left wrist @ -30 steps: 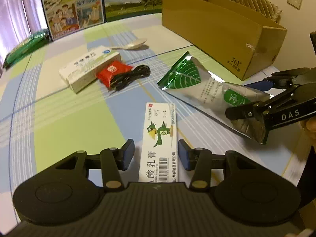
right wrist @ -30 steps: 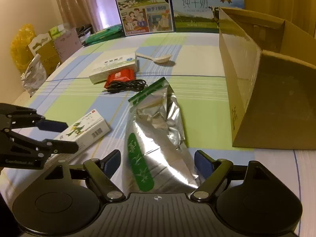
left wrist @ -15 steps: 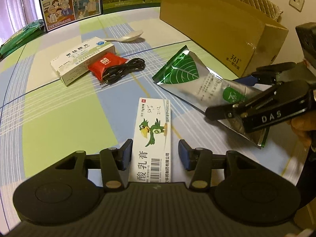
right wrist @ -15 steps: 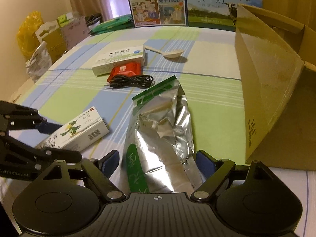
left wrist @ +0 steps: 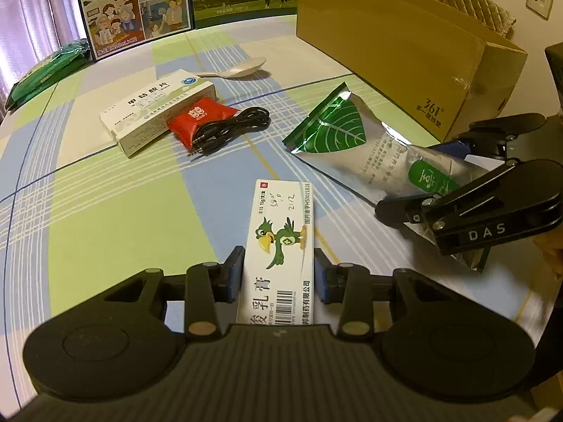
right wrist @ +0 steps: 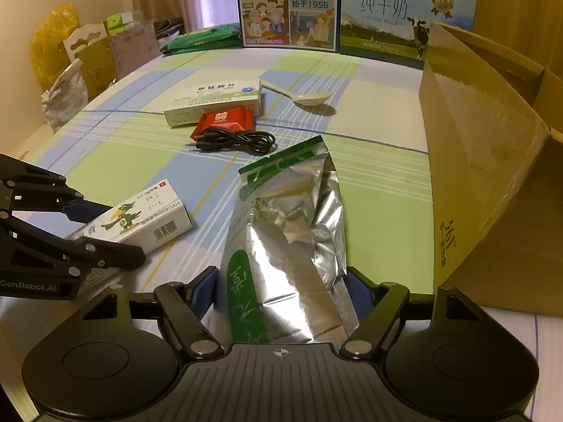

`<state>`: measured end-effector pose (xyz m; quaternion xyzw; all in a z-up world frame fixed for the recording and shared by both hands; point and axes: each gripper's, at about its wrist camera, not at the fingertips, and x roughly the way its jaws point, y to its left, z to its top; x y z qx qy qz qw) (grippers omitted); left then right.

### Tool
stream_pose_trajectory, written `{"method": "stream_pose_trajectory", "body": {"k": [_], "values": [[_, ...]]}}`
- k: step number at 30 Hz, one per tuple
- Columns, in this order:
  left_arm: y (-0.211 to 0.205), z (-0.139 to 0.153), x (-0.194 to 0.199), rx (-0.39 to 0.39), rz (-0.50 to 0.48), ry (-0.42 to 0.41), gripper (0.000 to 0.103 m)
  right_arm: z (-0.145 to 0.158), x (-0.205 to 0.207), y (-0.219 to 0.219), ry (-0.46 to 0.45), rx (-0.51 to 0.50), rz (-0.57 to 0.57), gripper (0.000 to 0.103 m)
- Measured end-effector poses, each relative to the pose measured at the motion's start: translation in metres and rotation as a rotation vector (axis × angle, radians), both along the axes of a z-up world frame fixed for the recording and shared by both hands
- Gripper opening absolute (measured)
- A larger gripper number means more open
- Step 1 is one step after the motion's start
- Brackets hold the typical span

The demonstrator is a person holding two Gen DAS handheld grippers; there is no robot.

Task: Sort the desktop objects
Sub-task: 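Lift the tea pouch and ointment box with both tools and carry them toward the cardboard box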

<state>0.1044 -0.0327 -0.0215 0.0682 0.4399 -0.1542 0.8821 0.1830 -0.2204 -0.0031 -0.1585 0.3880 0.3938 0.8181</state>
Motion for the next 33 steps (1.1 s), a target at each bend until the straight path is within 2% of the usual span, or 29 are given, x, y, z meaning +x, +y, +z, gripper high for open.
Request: {"method": "stream_pose_trajectory", "body": {"k": [6, 9, 12, 16, 19, 23, 26, 28, 33], "values": [[0.0002, 0.0000, 0.0007, -0.011, 0.011, 0.002, 0.036, 0.0037, -0.0011, -0.0003, -0.002, 0.017, -0.012, 0.057], [-0.0007, -0.0001, 0.0008, -0.011, 0.005, 0.001, 0.039, 0.0044, -0.0029, 0.0015, -0.009, 0.016, -0.014, 0.056], [-0.0021, -0.0005, 0.0004, -0.005, 0.002, -0.002, 0.039, 0.0042, -0.0021, 0.0014, -0.008, 0.021, -0.017, 0.057], [-0.0014, -0.0001, 0.0012, -0.012, 0.008, -0.001, 0.039, 0.0006, -0.0016, 0.0030, -0.022, 0.011, -0.019, 0.066], [-0.0023, -0.0001, 0.0015, -0.011, 0.008, -0.003, 0.039, -0.0012, -0.0031, 0.0047, -0.038, 0.000, -0.013, 0.070], [-0.0030, -0.0003, 0.0016, -0.005, 0.005, -0.006, 0.039, -0.0024, -0.0036, 0.0063, -0.047, -0.007, -0.010, 0.070], [-0.0032, -0.0002, 0.0015, -0.001, 0.006, -0.007, 0.037, -0.0011, -0.0030, 0.0060, -0.040, -0.004, -0.019, 0.065], [-0.0025, 0.0001, 0.0017, 0.003, 0.009, -0.008, 0.034, 0.0006, -0.0027, 0.0053, -0.033, 0.007, -0.024, 0.058], [0.0002, 0.0014, 0.0007, -0.007, 0.029, -0.006, 0.033, 0.0036, -0.0037, 0.0042, -0.030, 0.026, -0.037, 0.052]]}}
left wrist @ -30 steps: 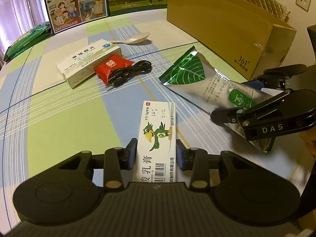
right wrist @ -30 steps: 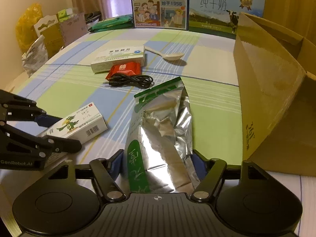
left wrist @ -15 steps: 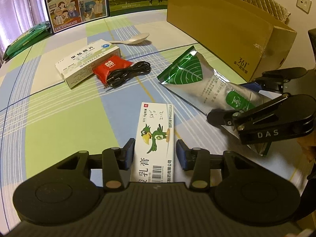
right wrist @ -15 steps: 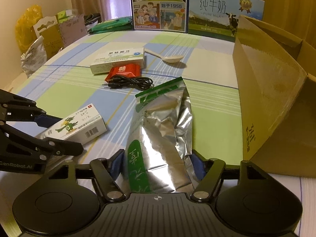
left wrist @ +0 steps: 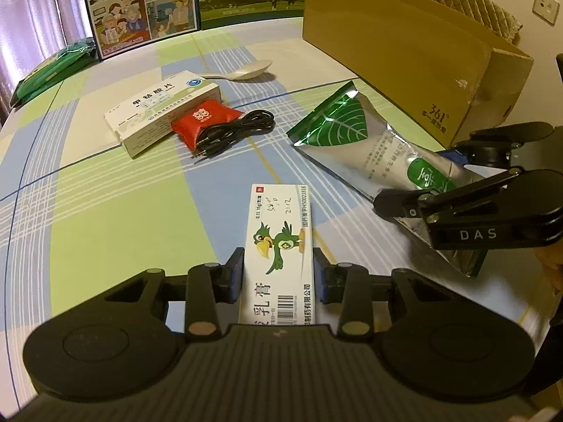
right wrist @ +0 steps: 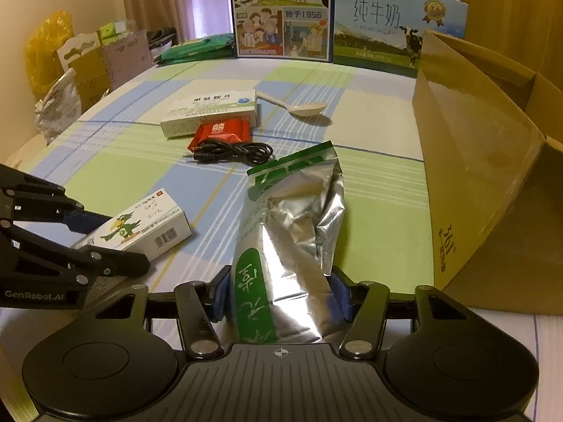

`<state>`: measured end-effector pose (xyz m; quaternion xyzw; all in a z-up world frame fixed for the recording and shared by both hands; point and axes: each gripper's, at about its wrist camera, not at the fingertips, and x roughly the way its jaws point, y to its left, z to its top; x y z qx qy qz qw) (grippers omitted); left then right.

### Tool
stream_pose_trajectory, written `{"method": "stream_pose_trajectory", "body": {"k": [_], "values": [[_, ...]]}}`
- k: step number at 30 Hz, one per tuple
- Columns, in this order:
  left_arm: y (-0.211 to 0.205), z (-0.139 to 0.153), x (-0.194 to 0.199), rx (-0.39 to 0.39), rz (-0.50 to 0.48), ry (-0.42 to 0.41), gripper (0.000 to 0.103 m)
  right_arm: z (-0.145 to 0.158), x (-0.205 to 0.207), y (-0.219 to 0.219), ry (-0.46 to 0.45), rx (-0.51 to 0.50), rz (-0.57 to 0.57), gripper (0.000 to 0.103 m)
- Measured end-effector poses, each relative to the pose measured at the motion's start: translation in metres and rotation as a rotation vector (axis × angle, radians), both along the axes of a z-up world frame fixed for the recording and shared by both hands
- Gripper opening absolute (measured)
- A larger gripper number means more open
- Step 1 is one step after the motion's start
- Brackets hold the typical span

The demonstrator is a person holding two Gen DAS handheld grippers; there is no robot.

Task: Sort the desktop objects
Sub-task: 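Lift the tea pouch and ointment box with both tools and carry them toward the cardboard box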

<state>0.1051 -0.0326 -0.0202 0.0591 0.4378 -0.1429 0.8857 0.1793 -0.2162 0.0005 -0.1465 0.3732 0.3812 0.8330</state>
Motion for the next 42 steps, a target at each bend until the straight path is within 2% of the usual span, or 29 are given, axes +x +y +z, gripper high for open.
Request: {"method": "stream_pose_trajectory", "body": {"k": [14, 30, 36, 42], "values": [[-0.004, 0.013, -0.009, -0.006, 0.006, -0.027, 0.033, 0.016, -0.013, -0.014, -0.047, 0.028, -0.046, 0.051], [-0.017, 0.027, -0.045, -0.045, 0.069, -0.037, 0.033, 0.030, -0.054, -0.036, -0.042, 0.062, -0.081, 0.051], [-0.026, 0.044, -0.059, -0.069, 0.085, -0.067, 0.033, 0.047, -0.069, -0.046, -0.064, 0.091, -0.104, 0.051], [-0.040, 0.063, -0.071, -0.099, 0.087, -0.081, 0.033, 0.075, -0.079, -0.060, -0.106, 0.128, -0.121, 0.051]]}}
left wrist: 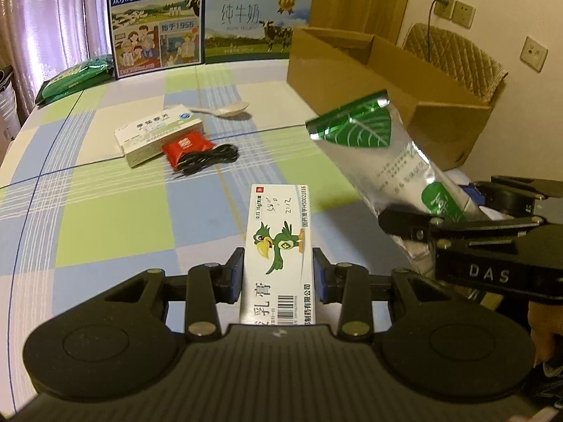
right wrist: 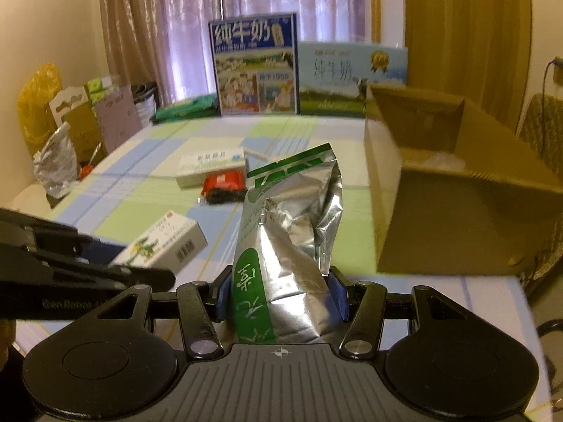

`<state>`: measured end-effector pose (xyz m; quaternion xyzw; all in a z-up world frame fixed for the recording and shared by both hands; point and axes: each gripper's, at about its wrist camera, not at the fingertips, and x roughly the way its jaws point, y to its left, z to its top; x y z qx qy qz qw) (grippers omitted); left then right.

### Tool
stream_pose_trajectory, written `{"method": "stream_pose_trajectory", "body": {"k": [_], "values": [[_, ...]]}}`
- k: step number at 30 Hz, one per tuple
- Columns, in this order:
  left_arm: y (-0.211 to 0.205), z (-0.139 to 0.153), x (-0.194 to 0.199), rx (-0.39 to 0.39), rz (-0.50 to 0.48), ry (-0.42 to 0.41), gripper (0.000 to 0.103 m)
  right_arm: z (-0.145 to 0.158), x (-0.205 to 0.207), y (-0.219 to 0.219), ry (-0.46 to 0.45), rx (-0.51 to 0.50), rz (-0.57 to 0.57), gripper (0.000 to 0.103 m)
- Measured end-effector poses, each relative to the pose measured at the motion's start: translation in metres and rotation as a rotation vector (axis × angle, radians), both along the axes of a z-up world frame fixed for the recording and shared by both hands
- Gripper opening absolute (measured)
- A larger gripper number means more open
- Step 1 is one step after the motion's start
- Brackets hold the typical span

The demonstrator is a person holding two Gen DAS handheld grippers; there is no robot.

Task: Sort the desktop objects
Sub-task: 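Lift the tea pouch and ointment box with both tools and carry them toward the cardboard box, then open both tools to drop the ointment box and tea pouch into the cardboard box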

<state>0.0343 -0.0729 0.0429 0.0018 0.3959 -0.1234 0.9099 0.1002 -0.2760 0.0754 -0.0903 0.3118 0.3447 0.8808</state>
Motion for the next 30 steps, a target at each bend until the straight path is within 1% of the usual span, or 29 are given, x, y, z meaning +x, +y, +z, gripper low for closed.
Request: {"method": "stream_pose_trajectory", "body": {"k": [6, 14, 19, 23, 30], "values": [[-0.022, 0.027, 0.001, -0.015, -0.017, -0.041, 0.033, 0.034, 0.004, -0.024, -0.048, 0.038, -0.053, 0.051], [-0.066, 0.061, 0.025, -0.022, -0.068, -0.091, 0.033, 0.071, 0.037, -0.070, -0.093, 0.062, -0.132, 0.051], [-0.097, 0.080, 0.053, -0.028, -0.105, -0.122, 0.033, 0.088, 0.071, -0.100, -0.112, 0.064, -0.186, 0.051], [-0.122, 0.091, 0.082, -0.041, -0.133, -0.135, 0.033, 0.097, 0.101, -0.114, -0.117, 0.059, -0.219, 0.051], [-0.156, 0.096, 0.131, -0.062, -0.153, -0.135, 0.033, 0.102, 0.143, -0.126, -0.112, 0.051, -0.234, 0.051]]}}
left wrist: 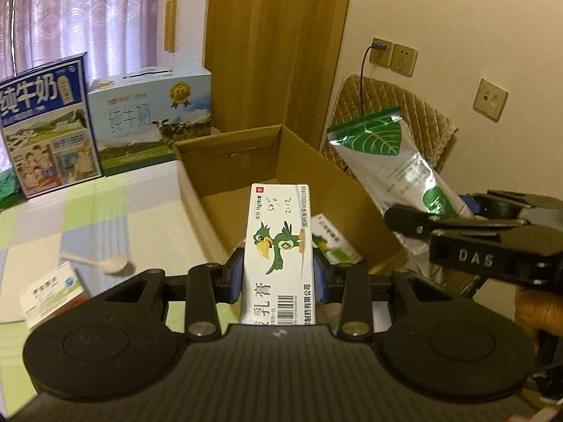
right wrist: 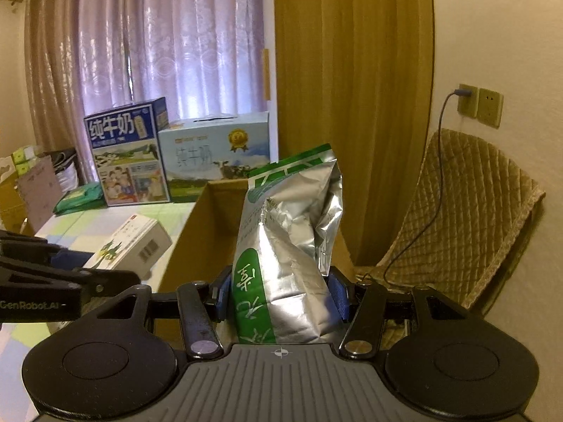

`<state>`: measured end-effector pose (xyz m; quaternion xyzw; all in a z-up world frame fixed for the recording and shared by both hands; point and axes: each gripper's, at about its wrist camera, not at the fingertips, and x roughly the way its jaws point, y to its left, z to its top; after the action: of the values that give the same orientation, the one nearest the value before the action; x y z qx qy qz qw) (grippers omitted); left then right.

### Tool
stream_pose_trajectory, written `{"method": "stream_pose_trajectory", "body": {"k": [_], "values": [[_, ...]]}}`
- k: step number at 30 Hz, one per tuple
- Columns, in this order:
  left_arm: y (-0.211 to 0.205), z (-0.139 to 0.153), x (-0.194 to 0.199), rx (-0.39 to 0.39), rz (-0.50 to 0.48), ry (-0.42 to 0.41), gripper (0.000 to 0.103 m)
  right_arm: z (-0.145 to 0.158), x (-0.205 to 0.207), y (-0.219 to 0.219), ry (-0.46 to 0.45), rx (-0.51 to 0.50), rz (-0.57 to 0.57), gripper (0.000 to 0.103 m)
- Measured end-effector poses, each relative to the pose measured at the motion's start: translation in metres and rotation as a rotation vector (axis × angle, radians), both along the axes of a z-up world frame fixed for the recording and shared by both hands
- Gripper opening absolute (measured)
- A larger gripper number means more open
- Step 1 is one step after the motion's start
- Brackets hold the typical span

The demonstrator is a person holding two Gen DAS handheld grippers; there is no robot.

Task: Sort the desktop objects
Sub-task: 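Open both tools to drop the ointment box and tea pouch into the cardboard box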

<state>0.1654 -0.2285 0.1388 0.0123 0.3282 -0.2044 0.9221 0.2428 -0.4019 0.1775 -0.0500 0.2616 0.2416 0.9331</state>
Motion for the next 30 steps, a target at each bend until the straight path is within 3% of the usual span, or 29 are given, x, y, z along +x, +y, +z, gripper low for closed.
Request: {"method": "stream_pose_trajectory", "body": {"k": [10, 20, 30], "values": [[-0.022, -0.021, 0.047, 0.001, 0.000, 0.044, 0.033, -0.012, 0.052, 0.003, 0.038, 0.010, -0.007, 0.051], [-0.032, -0.045, 0.078, -0.005, -0.011, 0.068, 0.033, -0.020, 0.077, 0.003, 0.066, 0.021, -0.018, 0.051], [-0.014, -0.035, 0.068, 0.000, 0.023, 0.027, 0.041, -0.020, 0.077, 0.004, 0.072, 0.015, -0.019, 0.051]]}}
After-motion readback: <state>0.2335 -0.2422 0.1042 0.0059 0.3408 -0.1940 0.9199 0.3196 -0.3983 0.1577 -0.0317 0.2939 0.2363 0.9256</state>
